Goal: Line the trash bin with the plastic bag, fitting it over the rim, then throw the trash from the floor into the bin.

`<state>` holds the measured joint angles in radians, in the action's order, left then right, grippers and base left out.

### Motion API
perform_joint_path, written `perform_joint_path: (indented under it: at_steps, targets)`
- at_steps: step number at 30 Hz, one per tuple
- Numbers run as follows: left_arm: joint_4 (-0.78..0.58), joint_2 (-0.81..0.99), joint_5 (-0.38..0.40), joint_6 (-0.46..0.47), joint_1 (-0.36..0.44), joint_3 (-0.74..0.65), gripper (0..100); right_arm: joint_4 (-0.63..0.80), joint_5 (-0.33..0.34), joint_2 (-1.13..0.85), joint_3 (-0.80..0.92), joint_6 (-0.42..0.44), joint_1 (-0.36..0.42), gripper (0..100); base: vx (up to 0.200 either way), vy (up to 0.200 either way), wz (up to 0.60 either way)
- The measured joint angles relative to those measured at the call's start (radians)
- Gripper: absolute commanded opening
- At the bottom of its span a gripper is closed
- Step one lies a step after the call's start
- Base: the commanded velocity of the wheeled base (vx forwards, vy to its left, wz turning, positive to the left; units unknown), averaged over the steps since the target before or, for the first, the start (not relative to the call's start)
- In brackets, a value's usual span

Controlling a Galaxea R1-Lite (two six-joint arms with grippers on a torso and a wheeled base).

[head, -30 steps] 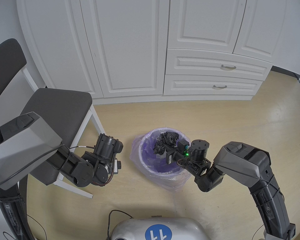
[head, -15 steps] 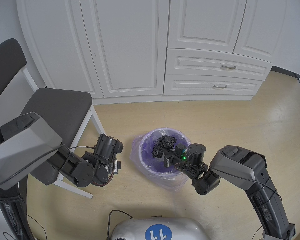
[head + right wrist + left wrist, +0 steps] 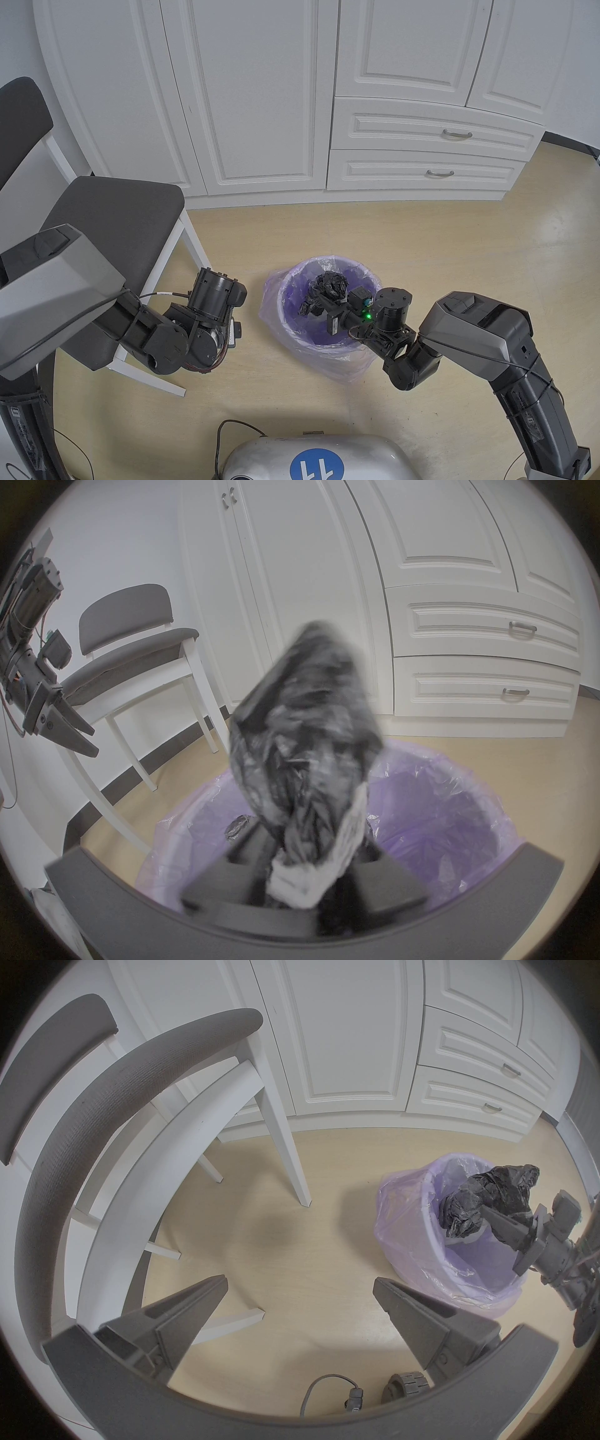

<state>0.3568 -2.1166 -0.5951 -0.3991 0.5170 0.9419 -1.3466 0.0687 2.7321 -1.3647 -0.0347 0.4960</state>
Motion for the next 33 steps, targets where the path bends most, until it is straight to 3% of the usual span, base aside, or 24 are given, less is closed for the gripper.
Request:
perform_joint_path:
  at_steps: [33]
  targets:
    - [0.0, -0.002, 0.0, -0.001, 0.005, -0.001, 100, -0.001, 0.0, -0.14, 0.124, -0.001, -0.015, 100, 0.0, 0.0, 0.0]
